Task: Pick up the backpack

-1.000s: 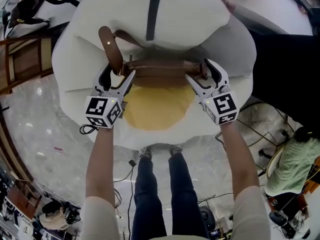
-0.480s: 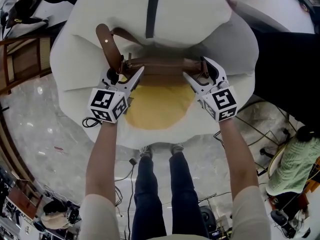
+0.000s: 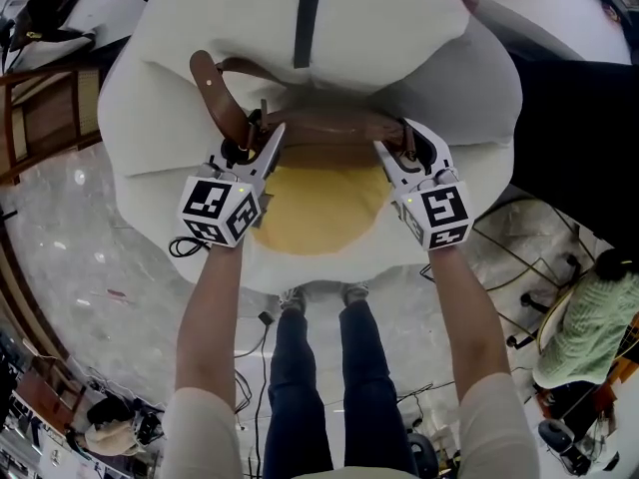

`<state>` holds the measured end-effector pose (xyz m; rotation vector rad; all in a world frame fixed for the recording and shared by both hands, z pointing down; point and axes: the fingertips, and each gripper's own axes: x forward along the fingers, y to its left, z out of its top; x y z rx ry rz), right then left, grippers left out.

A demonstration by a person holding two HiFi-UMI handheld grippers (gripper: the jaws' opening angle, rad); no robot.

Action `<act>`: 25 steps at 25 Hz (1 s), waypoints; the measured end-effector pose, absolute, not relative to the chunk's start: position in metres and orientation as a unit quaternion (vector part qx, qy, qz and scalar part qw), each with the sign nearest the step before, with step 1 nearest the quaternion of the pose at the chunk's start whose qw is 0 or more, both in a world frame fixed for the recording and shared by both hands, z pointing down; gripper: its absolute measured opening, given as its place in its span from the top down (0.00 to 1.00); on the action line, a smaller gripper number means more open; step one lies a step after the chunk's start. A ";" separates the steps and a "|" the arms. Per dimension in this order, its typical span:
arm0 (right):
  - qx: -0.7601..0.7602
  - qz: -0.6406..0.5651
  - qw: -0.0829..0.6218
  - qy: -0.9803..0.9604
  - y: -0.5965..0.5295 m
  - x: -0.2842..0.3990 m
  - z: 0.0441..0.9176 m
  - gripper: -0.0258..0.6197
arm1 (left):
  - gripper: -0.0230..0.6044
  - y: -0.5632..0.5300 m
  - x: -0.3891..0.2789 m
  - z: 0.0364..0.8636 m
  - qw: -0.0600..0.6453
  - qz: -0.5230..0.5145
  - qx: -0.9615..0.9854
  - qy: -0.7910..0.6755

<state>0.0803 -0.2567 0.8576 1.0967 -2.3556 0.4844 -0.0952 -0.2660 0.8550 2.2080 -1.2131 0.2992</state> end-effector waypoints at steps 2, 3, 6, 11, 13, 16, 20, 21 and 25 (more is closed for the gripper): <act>0.407 0.178 0.246 -0.861 -0.255 0.080 0.858 0.66 | 0.67 -0.265 -0.095 0.855 0.297 0.117 0.832 -0.453; 0.408 0.178 0.246 -0.861 -0.254 0.080 0.858 0.66 | 0.67 -0.264 -0.095 0.855 0.297 0.119 0.833 -0.452; 0.412 0.178 0.245 -0.859 -0.252 0.079 0.856 0.67 | 0.68 -0.263 -0.095 0.853 0.295 0.122 0.831 -0.454; 0.418 0.181 0.243 -0.857 -0.243 0.080 0.847 0.68 | 0.69 -0.258 -0.094 0.843 0.288 0.133 0.835 -0.450; 0.420 0.180 0.241 -0.856 -0.241 0.079 0.842 0.68 | 0.70 -0.257 -0.094 0.836 0.283 0.135 0.838 -0.448; 0.424 0.175 0.237 -0.857 -0.239 0.081 0.827 0.68 | 0.70 -0.256 -0.092 0.821 0.273 0.134 0.842 -0.446; 0.426 0.165 0.229 -0.860 -0.235 0.084 0.791 0.69 | 0.70 -0.251 -0.088 0.784 0.257 0.126 0.846 -0.449; 0.427 0.162 0.227 -0.860 -0.235 0.084 0.780 0.69 | 0.70 -0.250 -0.088 0.773 0.254 0.123 0.846 -0.452; 0.429 0.149 0.222 -0.863 -0.232 0.085 0.731 0.69 | 0.71 -0.247 -0.088 0.724 0.243 0.110 0.847 -0.461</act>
